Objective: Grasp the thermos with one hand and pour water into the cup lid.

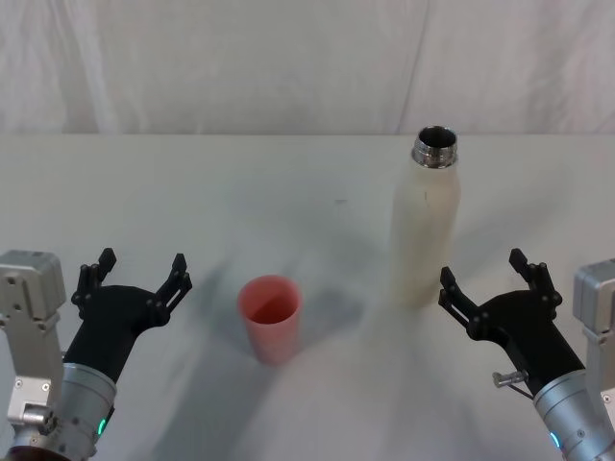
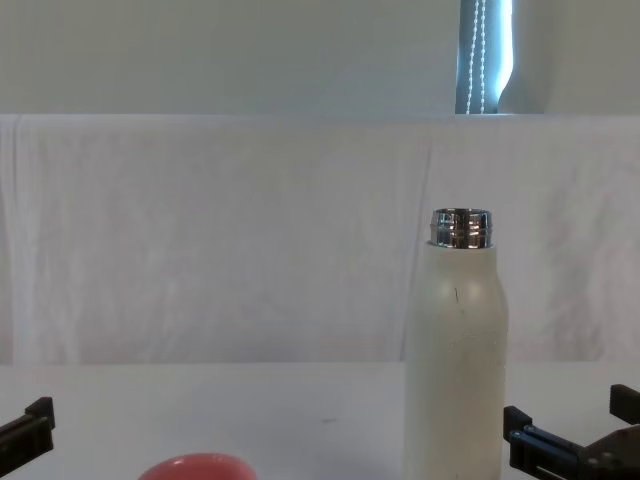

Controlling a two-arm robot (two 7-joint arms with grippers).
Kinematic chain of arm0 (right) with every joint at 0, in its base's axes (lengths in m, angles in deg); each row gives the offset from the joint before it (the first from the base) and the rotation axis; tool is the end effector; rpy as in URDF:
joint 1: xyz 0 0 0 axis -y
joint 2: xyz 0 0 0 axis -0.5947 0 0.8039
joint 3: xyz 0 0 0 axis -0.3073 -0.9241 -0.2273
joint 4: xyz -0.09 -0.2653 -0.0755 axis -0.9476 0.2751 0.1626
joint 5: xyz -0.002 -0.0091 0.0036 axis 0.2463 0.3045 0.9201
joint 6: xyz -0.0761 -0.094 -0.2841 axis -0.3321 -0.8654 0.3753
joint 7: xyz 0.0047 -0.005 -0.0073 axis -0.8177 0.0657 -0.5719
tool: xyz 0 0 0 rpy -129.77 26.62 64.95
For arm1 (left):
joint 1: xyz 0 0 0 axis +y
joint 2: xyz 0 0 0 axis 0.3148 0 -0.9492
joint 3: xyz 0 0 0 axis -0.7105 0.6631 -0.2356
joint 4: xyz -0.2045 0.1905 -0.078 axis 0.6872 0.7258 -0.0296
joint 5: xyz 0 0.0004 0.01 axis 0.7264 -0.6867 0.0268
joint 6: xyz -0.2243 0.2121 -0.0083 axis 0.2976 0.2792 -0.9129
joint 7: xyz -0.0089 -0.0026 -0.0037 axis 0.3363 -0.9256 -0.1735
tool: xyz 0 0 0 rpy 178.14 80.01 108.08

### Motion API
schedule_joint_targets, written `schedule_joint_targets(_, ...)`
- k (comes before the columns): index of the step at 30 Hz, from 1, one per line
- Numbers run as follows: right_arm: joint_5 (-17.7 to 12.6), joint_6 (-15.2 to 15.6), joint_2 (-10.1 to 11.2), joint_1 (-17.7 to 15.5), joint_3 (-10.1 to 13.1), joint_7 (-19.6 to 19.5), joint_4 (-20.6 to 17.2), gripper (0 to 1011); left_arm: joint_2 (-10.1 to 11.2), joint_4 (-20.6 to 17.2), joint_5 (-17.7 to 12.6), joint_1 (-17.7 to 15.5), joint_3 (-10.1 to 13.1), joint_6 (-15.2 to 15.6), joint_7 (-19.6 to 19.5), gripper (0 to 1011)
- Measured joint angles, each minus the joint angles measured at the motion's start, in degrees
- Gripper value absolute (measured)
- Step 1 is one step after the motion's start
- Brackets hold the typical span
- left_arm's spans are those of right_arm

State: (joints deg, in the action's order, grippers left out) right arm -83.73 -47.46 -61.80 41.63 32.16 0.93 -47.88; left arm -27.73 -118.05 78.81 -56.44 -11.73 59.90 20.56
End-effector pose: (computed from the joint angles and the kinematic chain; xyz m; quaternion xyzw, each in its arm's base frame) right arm 0.2612 0.0431 -0.2908 0.0111 -0.0268 -0.5761 0.8169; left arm 0.2529 0.0376 -0.2852 -0.0173 0.0065 0.6616 0.7497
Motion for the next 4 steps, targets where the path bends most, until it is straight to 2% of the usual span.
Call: schedule_joint_targets(4,0.00,0.00,0.00,0.00,0.00,0.00,0.00,1002,0.00,0.00,0.00,0.00,0.00,0.00,0.00,1001)
